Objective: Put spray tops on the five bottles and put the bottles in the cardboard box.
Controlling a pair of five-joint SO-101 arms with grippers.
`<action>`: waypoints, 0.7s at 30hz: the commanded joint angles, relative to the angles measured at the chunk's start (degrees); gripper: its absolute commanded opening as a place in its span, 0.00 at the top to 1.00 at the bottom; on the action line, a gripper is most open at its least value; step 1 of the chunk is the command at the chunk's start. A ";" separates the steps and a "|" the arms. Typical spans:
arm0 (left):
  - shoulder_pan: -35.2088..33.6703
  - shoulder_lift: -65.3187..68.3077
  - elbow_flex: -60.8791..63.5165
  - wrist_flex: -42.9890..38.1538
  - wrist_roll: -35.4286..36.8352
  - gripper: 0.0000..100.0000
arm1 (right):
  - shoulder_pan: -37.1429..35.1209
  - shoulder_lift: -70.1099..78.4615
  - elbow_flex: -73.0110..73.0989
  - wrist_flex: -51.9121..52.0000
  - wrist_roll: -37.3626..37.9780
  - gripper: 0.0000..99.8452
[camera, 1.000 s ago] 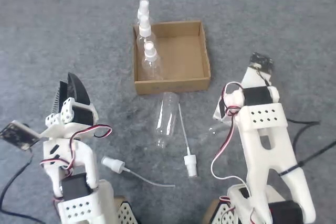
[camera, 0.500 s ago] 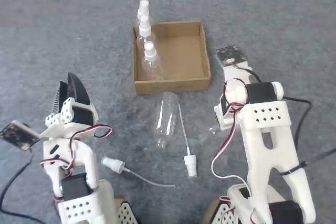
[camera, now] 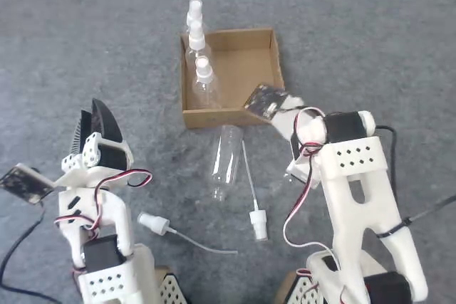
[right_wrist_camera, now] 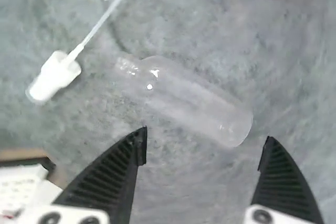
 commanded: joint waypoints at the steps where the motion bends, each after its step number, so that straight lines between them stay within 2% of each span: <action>1: -0.26 -0.70 -0.48 -2.02 0.18 0.90 | -2.68 -2.15 -0.26 0.84 7.12 0.70; 9: -0.26 -0.70 -0.48 -2.02 0.18 0.90 | -5.67 -2.15 6.68 -0.13 18.02 0.70; 17: -0.26 -0.70 -0.48 -2.02 0.18 0.90 | -5.32 -2.15 15.74 -11.56 24.79 0.70; 21: -0.18 -0.70 -0.48 -2.02 0.18 0.90 | -5.23 -2.07 19.60 -16.57 25.58 0.70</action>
